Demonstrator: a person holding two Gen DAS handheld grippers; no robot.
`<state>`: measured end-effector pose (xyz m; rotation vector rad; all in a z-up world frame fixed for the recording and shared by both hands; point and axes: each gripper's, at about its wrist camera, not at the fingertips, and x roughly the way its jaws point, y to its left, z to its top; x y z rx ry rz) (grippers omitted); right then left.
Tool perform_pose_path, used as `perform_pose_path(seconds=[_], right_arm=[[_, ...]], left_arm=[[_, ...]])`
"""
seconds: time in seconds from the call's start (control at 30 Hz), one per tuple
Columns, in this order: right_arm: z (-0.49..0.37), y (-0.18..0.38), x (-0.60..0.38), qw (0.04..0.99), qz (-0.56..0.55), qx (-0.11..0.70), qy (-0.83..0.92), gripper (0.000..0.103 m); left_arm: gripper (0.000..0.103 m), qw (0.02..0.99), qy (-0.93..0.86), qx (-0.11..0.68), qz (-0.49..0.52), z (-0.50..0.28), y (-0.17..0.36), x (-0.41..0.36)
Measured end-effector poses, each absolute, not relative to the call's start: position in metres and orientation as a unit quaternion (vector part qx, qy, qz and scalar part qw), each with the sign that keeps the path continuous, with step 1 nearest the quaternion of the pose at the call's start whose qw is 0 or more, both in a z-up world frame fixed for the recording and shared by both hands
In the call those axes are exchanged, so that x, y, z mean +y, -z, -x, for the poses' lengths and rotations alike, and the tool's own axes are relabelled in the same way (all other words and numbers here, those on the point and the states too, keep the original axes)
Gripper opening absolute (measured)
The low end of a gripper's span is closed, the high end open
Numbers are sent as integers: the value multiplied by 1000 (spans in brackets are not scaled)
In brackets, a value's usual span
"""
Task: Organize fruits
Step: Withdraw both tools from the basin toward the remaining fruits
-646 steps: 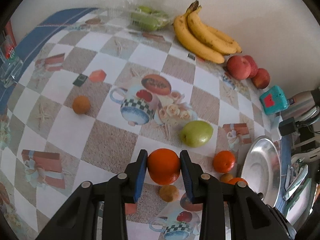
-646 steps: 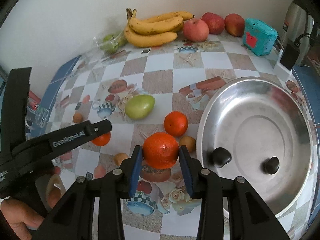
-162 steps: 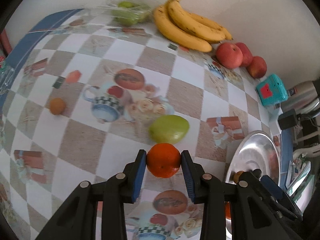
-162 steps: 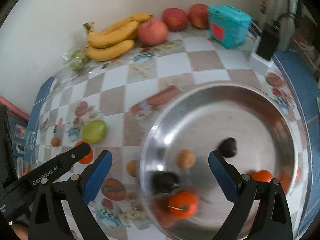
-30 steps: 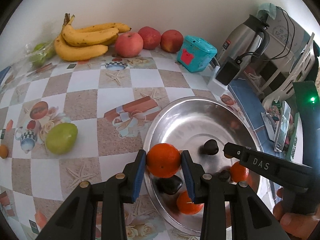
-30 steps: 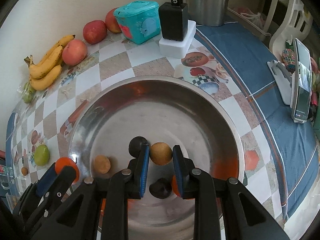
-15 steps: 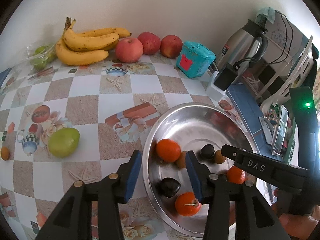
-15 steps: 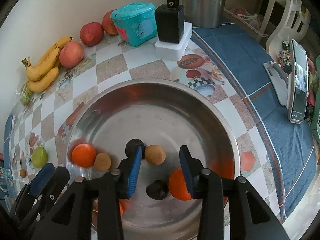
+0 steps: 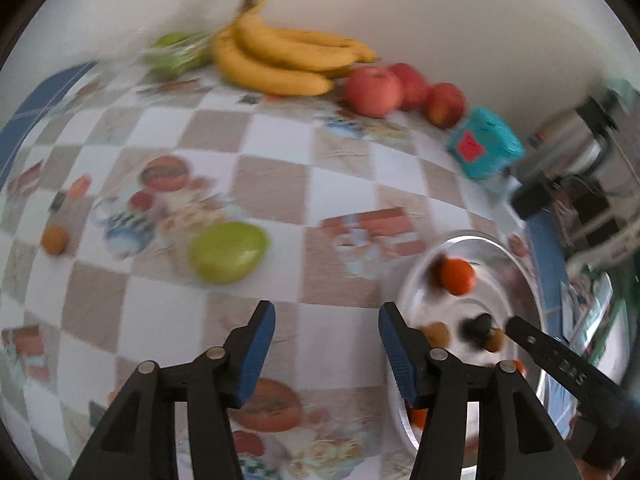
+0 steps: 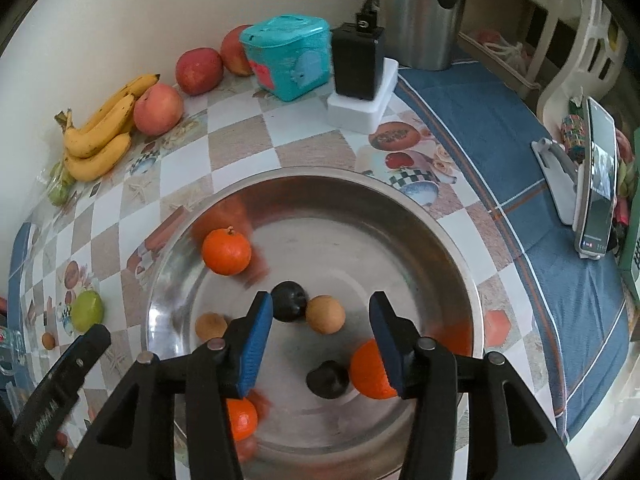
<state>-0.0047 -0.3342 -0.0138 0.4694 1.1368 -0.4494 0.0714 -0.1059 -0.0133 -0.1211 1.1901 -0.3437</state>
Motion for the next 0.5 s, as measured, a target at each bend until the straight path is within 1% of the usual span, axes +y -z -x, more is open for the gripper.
perform_pose_path(seconds=[0.23,0.5], right_arm=[[-3,7,-314,804,-199,529,184,51],[-7,5,-302,809,-186,533,167,51]], left_arm=[[58,809,100,574,77,-78,15,-70],[59,810,81,573,94,-81,10,-53]])
